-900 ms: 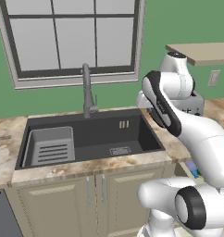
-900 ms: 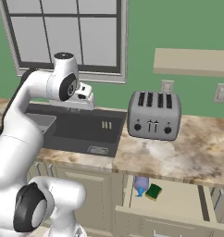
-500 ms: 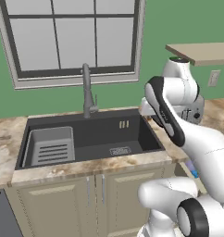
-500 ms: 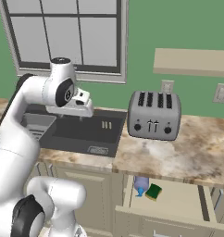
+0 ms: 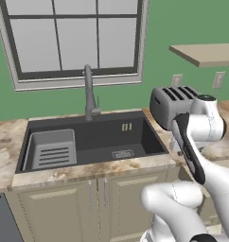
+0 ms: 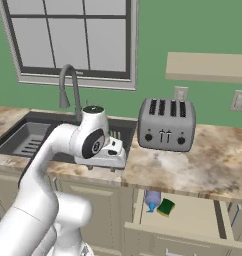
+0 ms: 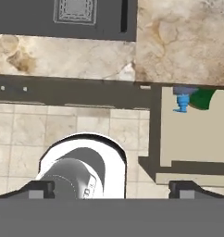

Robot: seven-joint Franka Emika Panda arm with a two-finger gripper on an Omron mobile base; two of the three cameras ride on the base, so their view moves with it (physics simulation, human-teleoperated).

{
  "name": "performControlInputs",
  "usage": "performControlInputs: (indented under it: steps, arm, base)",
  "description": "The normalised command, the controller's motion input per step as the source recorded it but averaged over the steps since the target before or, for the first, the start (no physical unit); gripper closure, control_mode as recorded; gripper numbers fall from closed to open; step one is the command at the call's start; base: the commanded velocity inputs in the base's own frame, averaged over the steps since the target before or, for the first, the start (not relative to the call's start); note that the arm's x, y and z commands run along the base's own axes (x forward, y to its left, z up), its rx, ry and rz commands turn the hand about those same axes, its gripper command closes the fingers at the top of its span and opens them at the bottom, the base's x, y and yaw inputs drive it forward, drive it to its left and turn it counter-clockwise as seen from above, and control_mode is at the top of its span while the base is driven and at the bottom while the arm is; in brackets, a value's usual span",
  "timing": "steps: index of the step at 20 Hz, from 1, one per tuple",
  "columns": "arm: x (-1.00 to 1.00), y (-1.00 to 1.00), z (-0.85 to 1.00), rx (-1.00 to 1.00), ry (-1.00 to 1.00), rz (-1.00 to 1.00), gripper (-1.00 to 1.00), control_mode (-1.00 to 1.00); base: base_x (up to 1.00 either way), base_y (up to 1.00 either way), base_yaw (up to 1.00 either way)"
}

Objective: Restock the sink supplies by placing the sponge and soap dispenser on the counter and next to the sink. Make sure the soap dispenser is upright.

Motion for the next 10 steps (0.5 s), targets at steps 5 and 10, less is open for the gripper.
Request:
performControlInputs:
  steps: [5, 10]
  arm:
    - [0.00, -1.00, -0.98, -0.05, 0.16, -0.01, -1.00, -1.00]
    - [0.00, -0.83, -0.64, 0.06, 0.00, -0.01, -1.00, -1.00]
  base:
    - [0.00, 0.00, 0.00]
    - [0.00, 0.00, 0.00]
